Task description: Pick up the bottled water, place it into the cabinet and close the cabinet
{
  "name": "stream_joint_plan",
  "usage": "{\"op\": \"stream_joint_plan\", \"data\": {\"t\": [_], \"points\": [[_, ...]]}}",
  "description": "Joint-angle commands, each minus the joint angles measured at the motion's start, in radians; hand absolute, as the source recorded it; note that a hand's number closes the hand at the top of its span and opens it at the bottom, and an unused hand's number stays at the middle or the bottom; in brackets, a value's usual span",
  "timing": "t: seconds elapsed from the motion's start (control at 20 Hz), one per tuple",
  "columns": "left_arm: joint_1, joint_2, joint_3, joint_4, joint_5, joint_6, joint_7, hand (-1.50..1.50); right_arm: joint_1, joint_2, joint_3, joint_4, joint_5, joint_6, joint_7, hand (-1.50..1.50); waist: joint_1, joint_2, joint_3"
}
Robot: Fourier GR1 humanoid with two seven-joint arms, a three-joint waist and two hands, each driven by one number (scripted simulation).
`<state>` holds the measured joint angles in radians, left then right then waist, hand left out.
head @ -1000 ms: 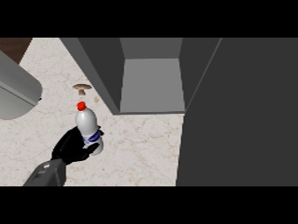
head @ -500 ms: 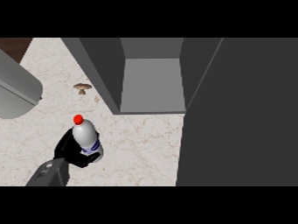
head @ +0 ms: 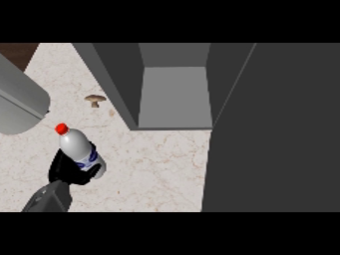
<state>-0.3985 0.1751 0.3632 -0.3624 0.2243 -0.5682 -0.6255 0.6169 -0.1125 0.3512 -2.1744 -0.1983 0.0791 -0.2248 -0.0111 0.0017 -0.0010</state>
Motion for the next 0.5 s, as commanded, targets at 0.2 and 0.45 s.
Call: {"op": "stream_joint_plan", "data": {"t": [0.2, 0.45], "points": [[0.013, -0.010, 0.009, -0.053, 0.068, -0.087, 0.000, 1.50, -0.042, 0.004, -0.006, 0.045, 0.014, -0.015, -0.017, -1.50, 0.006, -0.002, 0.001], [0.062, -0.063, -0.017, -0.243, 0.133, -0.035, 0.146, 1.50, 0.018, -0.019, 0.035, 0.009, 0.021, -0.001, -0.039, -1.50, 0.013, -0.007, 0.002]]}}
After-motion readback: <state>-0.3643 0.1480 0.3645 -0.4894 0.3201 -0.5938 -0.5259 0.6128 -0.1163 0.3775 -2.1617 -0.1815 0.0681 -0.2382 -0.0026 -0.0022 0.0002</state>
